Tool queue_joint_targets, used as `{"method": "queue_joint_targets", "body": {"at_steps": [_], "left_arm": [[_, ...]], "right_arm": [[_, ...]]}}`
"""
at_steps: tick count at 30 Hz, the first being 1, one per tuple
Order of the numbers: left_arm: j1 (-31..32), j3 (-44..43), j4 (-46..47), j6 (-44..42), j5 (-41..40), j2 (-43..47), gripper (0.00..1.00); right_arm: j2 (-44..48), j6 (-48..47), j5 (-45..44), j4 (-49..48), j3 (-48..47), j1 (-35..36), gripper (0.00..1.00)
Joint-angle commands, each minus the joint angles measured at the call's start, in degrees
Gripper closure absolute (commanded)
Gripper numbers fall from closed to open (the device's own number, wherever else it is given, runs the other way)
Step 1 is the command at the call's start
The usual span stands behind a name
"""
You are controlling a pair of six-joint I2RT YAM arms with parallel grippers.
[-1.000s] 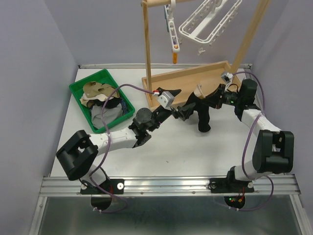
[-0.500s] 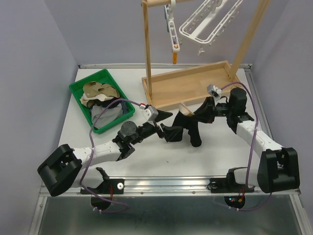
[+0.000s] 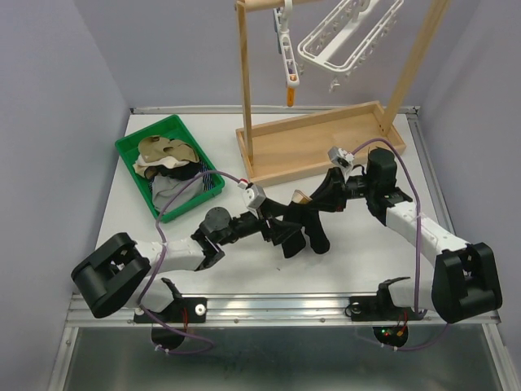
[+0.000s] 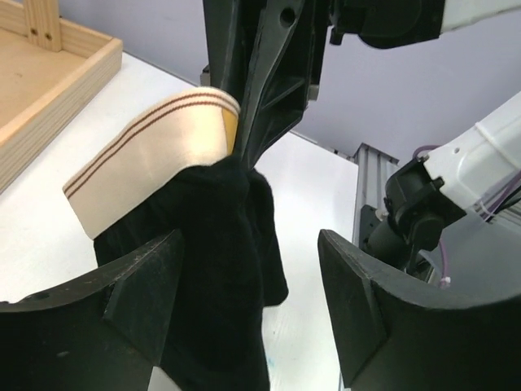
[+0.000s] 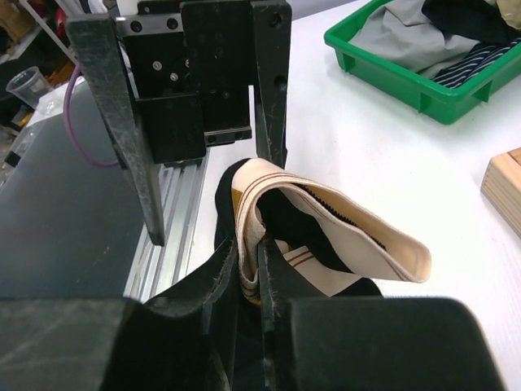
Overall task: Remove the underwear clipped to the hanger
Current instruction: Place the underwear in the bin.
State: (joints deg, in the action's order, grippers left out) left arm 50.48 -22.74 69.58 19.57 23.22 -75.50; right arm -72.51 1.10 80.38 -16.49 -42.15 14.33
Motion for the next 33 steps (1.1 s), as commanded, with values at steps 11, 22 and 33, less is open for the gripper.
{"method": "queue_joint_targets", "body": {"at_steps": [11, 22, 33], "left_arm": [[2.25, -2.83, -3.66, -7.62, -4.77, -6.31, 0.47], [2.70, 2.34, -7.08, -9.11, -16.09, 4.12, 1.00], [2.34, 8.41, -20.09, -9.38, -31.82, 26.44, 1.00]], "right_arm": [[-0.97, 2.24, 1.36, -1.35, -1.27, 0.09, 0.83], [-1.41, 3.29, -5.75, -0.91, -0.92, -1.23, 0.42], [-1.05, -15.16, -25.17, 20.27, -6.54, -2.72, 0.00]]}}
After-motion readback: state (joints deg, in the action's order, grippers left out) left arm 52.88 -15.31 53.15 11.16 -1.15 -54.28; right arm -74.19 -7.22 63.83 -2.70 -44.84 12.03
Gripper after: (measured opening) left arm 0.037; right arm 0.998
